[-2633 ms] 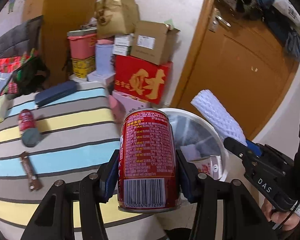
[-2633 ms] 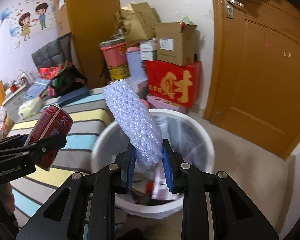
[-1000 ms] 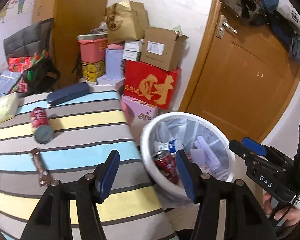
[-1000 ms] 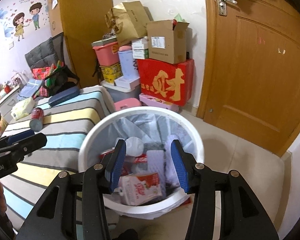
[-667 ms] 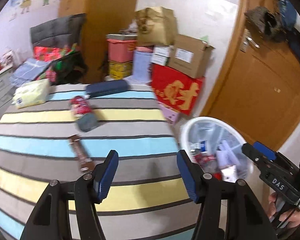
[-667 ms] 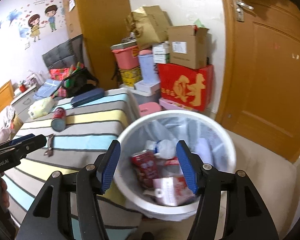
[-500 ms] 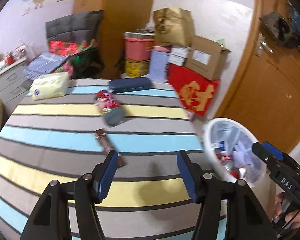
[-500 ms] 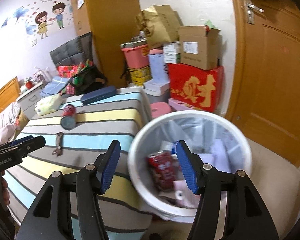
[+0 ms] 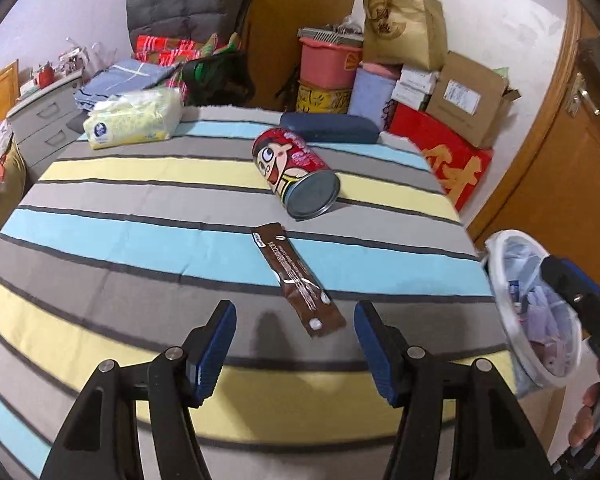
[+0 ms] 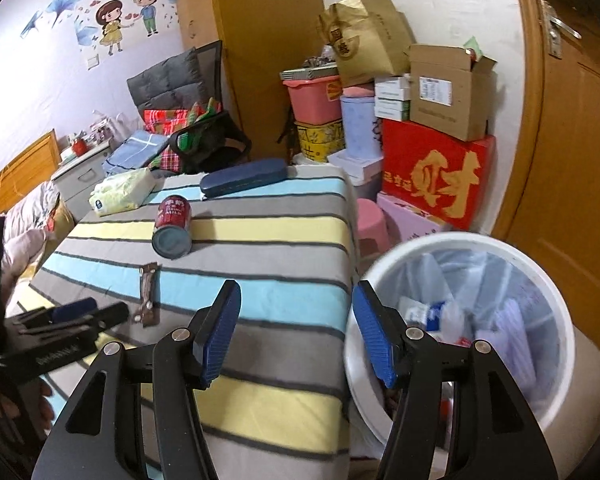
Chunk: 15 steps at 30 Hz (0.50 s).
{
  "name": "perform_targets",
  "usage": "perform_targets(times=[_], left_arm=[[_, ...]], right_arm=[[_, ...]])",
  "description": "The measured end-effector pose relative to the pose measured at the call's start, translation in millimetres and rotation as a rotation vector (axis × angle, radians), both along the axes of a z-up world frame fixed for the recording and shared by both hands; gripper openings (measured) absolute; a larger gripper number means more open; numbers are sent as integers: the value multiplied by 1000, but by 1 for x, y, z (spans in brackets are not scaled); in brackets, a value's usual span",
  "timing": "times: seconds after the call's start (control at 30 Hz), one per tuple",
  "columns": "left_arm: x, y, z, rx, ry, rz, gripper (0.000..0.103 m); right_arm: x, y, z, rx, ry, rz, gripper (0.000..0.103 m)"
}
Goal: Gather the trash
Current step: 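Move both grippers back over the table toward the coffee packet and milk can, then grasp the brown coffee packet with the left gripper while the right gripper grasps the red milk can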
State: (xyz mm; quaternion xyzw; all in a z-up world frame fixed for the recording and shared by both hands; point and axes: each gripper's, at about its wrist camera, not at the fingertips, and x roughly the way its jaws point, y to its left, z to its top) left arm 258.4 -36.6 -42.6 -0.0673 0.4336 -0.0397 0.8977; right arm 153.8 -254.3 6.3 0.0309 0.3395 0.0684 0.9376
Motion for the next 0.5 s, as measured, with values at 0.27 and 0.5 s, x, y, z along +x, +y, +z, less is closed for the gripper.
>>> perform_targets(times=[0.27, 0.5], left_arm=[[39, -1, -23, 95, 38, 28, 61], [54, 14, -24, 98, 46, 17, 60]], right_arm=[[25, 15, -2, -4, 10, 35, 60], [43, 31, -9, -15, 39, 65, 60]])
